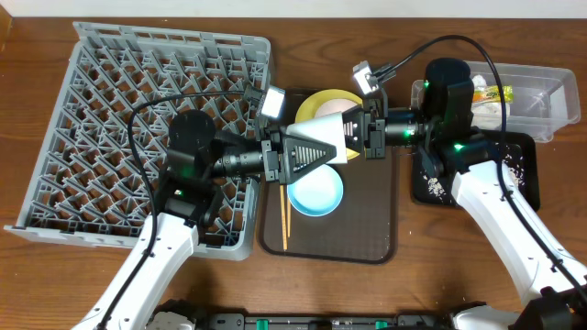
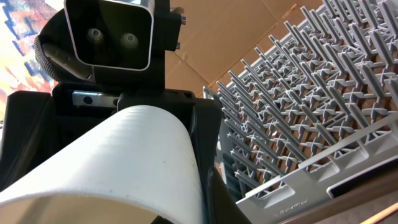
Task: Sort waste into correct bins and load items into the dishwasher
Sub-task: 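Grasp the white bowl with the left gripper and release the right gripper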
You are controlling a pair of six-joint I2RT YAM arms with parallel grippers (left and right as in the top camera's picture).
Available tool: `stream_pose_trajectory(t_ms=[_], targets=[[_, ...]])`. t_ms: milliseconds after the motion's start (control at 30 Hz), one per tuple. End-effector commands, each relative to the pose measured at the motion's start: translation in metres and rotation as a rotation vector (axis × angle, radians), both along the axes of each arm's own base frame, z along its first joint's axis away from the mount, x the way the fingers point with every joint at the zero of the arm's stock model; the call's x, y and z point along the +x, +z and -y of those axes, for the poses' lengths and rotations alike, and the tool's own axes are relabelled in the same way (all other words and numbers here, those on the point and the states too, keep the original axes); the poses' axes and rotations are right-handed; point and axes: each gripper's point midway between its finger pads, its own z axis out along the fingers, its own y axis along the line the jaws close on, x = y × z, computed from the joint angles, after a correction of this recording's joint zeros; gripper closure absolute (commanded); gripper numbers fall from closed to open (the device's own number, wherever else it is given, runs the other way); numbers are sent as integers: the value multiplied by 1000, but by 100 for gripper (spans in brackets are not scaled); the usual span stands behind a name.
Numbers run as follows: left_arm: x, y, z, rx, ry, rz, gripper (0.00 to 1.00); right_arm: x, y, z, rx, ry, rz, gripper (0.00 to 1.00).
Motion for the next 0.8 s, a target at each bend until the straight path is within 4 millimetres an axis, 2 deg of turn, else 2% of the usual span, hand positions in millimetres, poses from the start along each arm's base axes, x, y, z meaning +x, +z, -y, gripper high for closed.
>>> stream_pose_trajectory(t_ms=[0,133,233,300,367,467,767], targets=[[-3,12,2,-16,-6,62,14,-16,0,-15,0,61,-17,99],[-3,12,2,-15,-6,63,21,-17,-2,-15,-6,61,-36,99],[-1,12,1,-15,6,63,21,-18,-5,-14,-14,61,-61,99],[1,12,1,-14,16,78,20,-18,-6,-14,-16,61,-66,99],[2,12,1,-13,24,78,12,-18,-6,-14,-17,61,-69,99],[7,12,-2,-7,48,115,9,-18,-6,-13,-18,59,-73,99],[16,2,-9,33,84,153,10,-13,-5,-5,-9,48,-76,99]])
